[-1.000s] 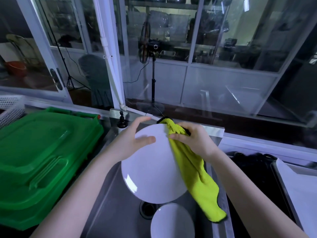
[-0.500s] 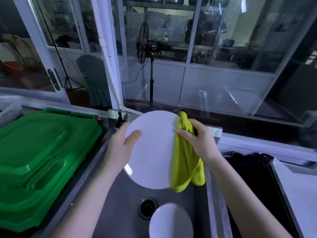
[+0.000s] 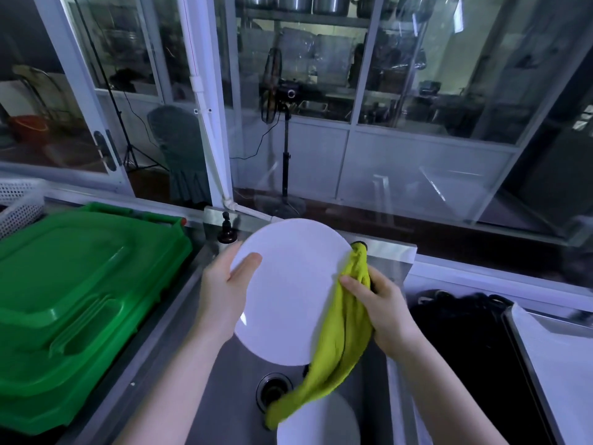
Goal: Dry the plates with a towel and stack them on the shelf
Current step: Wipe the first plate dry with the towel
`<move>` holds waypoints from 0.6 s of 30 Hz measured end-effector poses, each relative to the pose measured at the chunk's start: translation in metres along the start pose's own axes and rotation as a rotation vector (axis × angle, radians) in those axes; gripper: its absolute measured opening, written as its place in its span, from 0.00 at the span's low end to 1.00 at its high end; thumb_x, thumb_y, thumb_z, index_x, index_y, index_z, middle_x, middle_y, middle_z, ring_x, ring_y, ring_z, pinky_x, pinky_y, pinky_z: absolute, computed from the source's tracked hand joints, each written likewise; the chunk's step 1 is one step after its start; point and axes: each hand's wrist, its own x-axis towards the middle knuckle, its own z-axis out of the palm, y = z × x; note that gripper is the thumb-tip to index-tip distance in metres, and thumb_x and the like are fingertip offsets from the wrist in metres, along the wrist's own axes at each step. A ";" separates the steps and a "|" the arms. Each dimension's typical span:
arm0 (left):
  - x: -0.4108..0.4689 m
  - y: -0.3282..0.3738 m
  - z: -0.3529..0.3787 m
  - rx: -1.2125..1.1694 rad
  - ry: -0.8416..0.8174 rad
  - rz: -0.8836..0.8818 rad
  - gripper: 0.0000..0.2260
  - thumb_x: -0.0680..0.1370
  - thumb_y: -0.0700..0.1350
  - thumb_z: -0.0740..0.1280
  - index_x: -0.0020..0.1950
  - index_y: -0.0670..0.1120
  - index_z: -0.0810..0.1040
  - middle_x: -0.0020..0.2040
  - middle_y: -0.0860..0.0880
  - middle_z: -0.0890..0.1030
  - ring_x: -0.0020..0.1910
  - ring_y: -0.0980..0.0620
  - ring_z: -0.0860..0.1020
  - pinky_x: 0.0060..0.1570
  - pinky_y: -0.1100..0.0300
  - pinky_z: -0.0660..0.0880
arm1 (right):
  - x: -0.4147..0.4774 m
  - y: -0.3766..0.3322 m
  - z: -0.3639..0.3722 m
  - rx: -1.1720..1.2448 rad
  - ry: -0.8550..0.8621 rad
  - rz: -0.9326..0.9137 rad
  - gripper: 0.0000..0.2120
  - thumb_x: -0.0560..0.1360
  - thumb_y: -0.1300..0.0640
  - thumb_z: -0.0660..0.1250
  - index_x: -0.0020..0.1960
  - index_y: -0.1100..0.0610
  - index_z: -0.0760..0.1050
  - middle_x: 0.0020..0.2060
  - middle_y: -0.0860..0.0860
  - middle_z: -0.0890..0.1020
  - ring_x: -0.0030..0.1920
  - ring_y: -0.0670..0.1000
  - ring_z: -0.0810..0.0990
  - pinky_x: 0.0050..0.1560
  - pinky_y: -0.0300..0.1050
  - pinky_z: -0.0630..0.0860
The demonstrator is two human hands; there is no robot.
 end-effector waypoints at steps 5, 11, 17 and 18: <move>0.012 0.008 -0.003 0.163 -0.291 0.068 0.09 0.81 0.45 0.68 0.52 0.61 0.82 0.47 0.61 0.85 0.46 0.62 0.82 0.46 0.62 0.75 | 0.010 -0.022 -0.004 -0.350 -0.080 -0.195 0.06 0.72 0.55 0.75 0.44 0.55 0.79 0.36 0.51 0.80 0.38 0.47 0.76 0.42 0.41 0.75; 0.030 0.030 0.005 0.476 -0.448 0.166 0.09 0.74 0.51 0.75 0.50 0.62 0.78 0.45 0.64 0.82 0.46 0.64 0.78 0.44 0.65 0.71 | 0.022 -0.050 0.017 -0.746 -0.207 -0.430 0.07 0.71 0.51 0.75 0.44 0.52 0.80 0.37 0.52 0.82 0.39 0.49 0.76 0.45 0.42 0.72; -0.010 0.000 0.013 0.014 0.218 0.022 0.07 0.80 0.52 0.67 0.56 0.53 0.80 0.46 0.59 0.83 0.49 0.54 0.80 0.50 0.54 0.75 | 0.010 -0.018 0.007 -0.084 0.195 -0.243 0.03 0.74 0.58 0.73 0.41 0.55 0.81 0.33 0.49 0.79 0.37 0.46 0.75 0.42 0.46 0.73; -0.018 -0.006 0.019 0.001 0.264 0.018 0.08 0.81 0.53 0.66 0.55 0.51 0.79 0.46 0.58 0.82 0.49 0.53 0.78 0.49 0.53 0.74 | 0.006 -0.011 0.010 0.028 0.220 -0.190 0.03 0.74 0.58 0.72 0.42 0.54 0.82 0.34 0.50 0.80 0.38 0.48 0.77 0.43 0.48 0.74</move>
